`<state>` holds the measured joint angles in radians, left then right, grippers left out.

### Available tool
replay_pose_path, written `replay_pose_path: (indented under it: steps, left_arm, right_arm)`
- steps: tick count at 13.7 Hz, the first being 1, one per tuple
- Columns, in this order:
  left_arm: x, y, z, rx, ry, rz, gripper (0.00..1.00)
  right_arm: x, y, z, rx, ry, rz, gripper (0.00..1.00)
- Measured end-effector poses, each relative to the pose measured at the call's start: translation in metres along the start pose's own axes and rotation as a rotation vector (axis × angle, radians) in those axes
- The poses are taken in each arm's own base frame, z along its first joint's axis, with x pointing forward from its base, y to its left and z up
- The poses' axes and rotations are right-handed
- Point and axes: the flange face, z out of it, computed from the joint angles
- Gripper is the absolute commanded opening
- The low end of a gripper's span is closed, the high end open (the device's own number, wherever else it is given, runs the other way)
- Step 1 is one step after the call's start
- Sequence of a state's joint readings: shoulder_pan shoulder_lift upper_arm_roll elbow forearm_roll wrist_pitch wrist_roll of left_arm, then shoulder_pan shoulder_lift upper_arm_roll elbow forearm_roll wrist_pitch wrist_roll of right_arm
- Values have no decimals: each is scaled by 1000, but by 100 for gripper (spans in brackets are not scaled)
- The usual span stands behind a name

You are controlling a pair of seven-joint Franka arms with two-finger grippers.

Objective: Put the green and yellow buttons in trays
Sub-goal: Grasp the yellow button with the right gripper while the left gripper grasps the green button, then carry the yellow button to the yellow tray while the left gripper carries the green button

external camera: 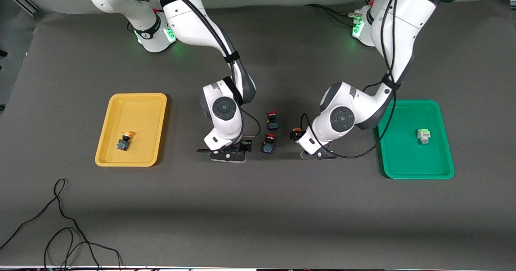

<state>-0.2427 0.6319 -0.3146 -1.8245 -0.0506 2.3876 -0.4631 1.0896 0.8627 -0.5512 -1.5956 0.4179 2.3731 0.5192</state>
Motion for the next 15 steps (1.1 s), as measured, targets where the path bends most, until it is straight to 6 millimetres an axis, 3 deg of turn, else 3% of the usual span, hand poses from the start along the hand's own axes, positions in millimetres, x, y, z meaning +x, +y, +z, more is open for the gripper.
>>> replay_pose_path:
  steps: [2, 7, 9, 10, 11, 12, 14, 15]
  left_arm:
    - [-5, 5, 9, 8, -11, -5, 100]
    - [-13, 15, 23, 83, 10, -33, 98]
    - [-13, 14, 26, 87, 6, -35, 90]
    - [-12, 13, 27, 87, 5, -37, 75]
    - [-12, 13, 28, 88, 5, -37, 36]
    - [-12, 13, 28, 88, 4, -38, 4]
    - [-12, 13, 29, 88, 5, -42, 0]
    - [-11, 13, 28, 91, 8, -38, 0]
  right_arm:
    - [-1, 1, 1, -3, -2, 1, 41]
    - [1, 0, -6, 7, -1, 3, 32]
    - [2, 1, -20, 15, -16, 7, 32]
    - [4, 1, -31, 20, -29, 10, 32]
    - [6, 2, -47, 28, -48, 14, 32]
    - [10, 5, -69, 39, -68, 19, 32]
    - [23, 24, -120, 60, -117, 17, 32]
    - [33, 44, -148, 68, -140, 4, 32]
